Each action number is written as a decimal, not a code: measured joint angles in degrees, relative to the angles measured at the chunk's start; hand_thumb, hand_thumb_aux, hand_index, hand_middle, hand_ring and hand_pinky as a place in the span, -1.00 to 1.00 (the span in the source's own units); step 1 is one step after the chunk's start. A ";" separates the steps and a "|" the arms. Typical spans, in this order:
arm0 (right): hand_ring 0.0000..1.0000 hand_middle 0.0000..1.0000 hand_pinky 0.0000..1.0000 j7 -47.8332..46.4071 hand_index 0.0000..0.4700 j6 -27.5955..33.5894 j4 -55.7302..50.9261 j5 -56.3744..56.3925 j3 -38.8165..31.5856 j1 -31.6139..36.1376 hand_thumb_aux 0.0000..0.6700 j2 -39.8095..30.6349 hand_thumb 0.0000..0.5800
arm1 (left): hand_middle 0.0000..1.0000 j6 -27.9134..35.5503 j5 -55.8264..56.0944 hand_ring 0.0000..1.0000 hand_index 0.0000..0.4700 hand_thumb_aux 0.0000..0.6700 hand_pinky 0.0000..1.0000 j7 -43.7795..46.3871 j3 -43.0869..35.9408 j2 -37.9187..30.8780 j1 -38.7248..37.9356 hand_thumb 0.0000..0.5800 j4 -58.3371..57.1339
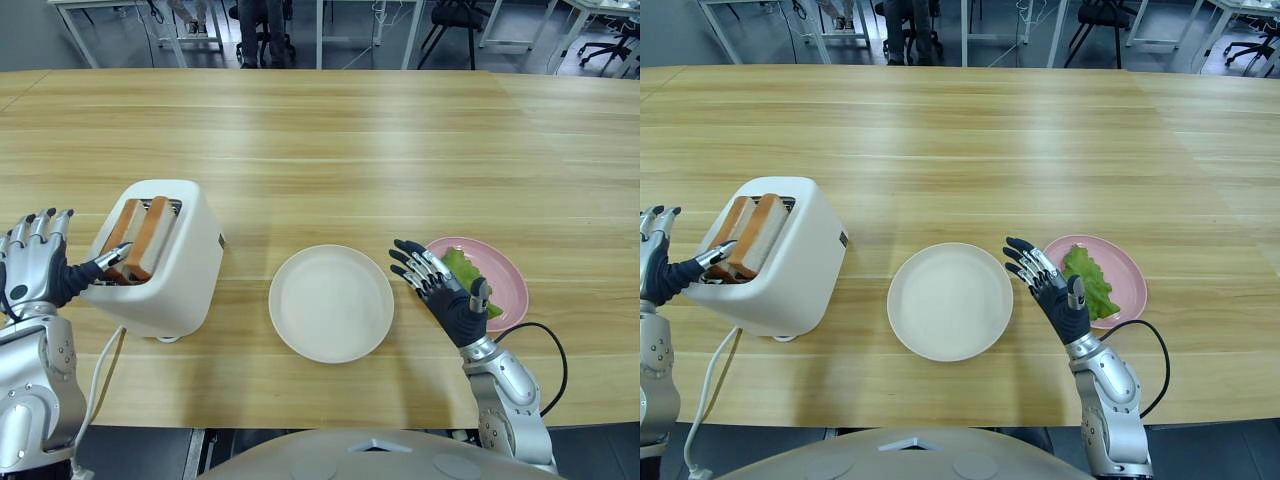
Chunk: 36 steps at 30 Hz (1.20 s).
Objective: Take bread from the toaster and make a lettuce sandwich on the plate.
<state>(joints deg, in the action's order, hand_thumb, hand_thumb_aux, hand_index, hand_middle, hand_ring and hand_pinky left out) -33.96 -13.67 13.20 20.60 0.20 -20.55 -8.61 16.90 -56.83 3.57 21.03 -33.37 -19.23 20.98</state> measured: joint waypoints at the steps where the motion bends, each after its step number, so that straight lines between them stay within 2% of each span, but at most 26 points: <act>1: -1.00 -1.00 -1.00 0.08 -1.00 0.00 0.24 0.00 0.00 0.00 -1.00 -0.23 -1.00 | -1.00 0.29 -0.63 -1.00 -1.00 -1.00 -1.00 0.09 -0.25 -0.04 -0.15 -1.00 -0.11; 11: -1.00 -1.00 -1.00 0.97 -1.00 0.00 1.18 0.61 0.00 -0.13 -1.00 -0.94 -1.00 | -1.00 3.47 -2.96 -1.00 -1.00 -1.00 -1.00 0.39 -2.45 -0.14 -0.73 -1.00 -1.44; 12: -1.00 -1.00 -1.00 0.97 -1.00 0.00 1.18 0.62 -0.02 -0.23 -1.00 -0.96 -1.00 | -1.00 3.28 -2.84 -1.00 -0.79 -0.78 -1.00 0.17 -2.66 0.03 -0.72 -0.58 -1.43; 13: -1.00 -1.00 -1.00 0.97 -1.00 0.00 1.18 0.62 -0.02 -0.29 -1.00 -0.97 -1.00 | -1.00 3.03 -2.73 -1.00 -0.79 -0.78 -1.00 -0.18 -2.83 0.12 -0.71 -0.58 -1.41; 14: -1.00 -1.00 -1.00 0.97 -1.00 -0.01 1.18 0.62 -0.02 -0.28 -1.00 -1.03 -1.00 | -1.00 2.53 -2.23 -1.00 -0.49 -0.48 -1.00 -0.61 -3.00 0.40 -0.58 -0.10 -1.20; 15: -1.00 -1.00 -1.00 0.98 -1.00 -0.02 1.18 0.62 -0.01 -0.26 -1.00 -1.15 -1.00 | -1.00 1.99 -1.69 -1.00 0.05 0.07 -1.00 -1.27 -3.30 0.83 -0.27 0.57 -0.87; 16: -1.00 -1.00 -1.00 0.98 -1.00 -0.06 1.17 0.62 -0.01 -0.19 -1.00 -1.28 -1.00 | -1.00 1.33 -1.20 -1.00 0.05 0.07 -1.00 -1.85 -3.64 1.14 0.14 0.57 -0.40; 17: -1.00 -1.00 -1.00 0.98 -1.00 -0.13 1.17 0.62 0.02 -0.17 -1.00 -1.35 -1.00 | -1.00 0.57 -0.46 -1.00 0.15 0.18 -1.00 -2.36 -3.86 1.33 0.20 0.66 0.12; 18: -1.00 -1.00 -1.00 0.97 -1.00 -0.16 1.17 0.62 0.02 -0.13 -1.00 -1.37 -1.00 | -1.00 -0.38 0.47 -1.00 0.64 0.67 -1.00 -2.94 -3.90 1.67 0.48 0.95 0.57; 20: -1.00 -1.00 -1.00 0.97 -1.00 -0.21 1.17 0.62 0.00 0.01 -1.00 -1.37 -1.00 | -1.00 -2.26 2.29 -1.00 0.96 1.00 -1.00 -3.78 -4.58 2.45 0.68 1.00 1.10; 24: -1.00 -1.00 -1.00 0.97 -1.00 -0.25 1.16 0.63 0.02 -0.02 -1.00 -1.41 -1.00 | -1.00 -4.83 5.27 -1.00 0.96 1.00 -1.00 -4.52 -4.95 3.19 0.80 1.00 1.53; 36: -1.00 -1.00 -1.00 0.98 -1.00 -0.38 1.12 0.66 0.20 0.19 -1.00 -1.53 -1.00 | -1.00 -5.81 7.74 -1.00 0.96 1.00 -1.00 -5.65 -4.90 3.23 0.56 1.00 -0.74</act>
<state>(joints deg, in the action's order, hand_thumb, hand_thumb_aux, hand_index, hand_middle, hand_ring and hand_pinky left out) -32.98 -14.05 14.32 21.25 0.40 -20.36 -10.14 11.09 -49.09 -2.08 16.13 -30.14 -18.68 20.24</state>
